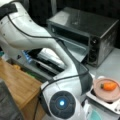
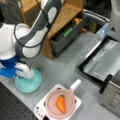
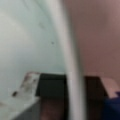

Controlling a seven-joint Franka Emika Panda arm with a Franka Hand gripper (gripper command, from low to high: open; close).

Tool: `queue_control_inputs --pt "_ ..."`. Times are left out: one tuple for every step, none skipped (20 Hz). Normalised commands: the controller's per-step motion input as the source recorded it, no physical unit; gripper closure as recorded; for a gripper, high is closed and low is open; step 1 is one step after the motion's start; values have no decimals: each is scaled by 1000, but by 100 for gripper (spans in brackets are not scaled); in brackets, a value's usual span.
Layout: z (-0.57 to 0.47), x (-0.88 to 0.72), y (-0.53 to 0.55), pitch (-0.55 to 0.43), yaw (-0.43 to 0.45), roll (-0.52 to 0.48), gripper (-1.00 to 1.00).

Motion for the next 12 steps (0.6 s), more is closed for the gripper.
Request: queue_control_inputs --pt "133 26 49 46 -63 177 100" --pt "125 27 45 43 -66 175 100" --pt "152 17 47 51 -65 192 100" --pt "200 -5 56 56 -74 192 100" --pt "222 -16 57 55 -78 190 100" --pt "264 -35 70 59 -92 180 100" --pt "276 -47 86 71 -120 165 100" --pt "279 -53 97 68 -129 157 100" --pt "289 -58 106 62 -131 151 100" --pt "255 -53 104 54 -129 146 100" --pt "208 -46 98 47 -125 142 100" --pt "203 -57 119 84 -152 135 100"
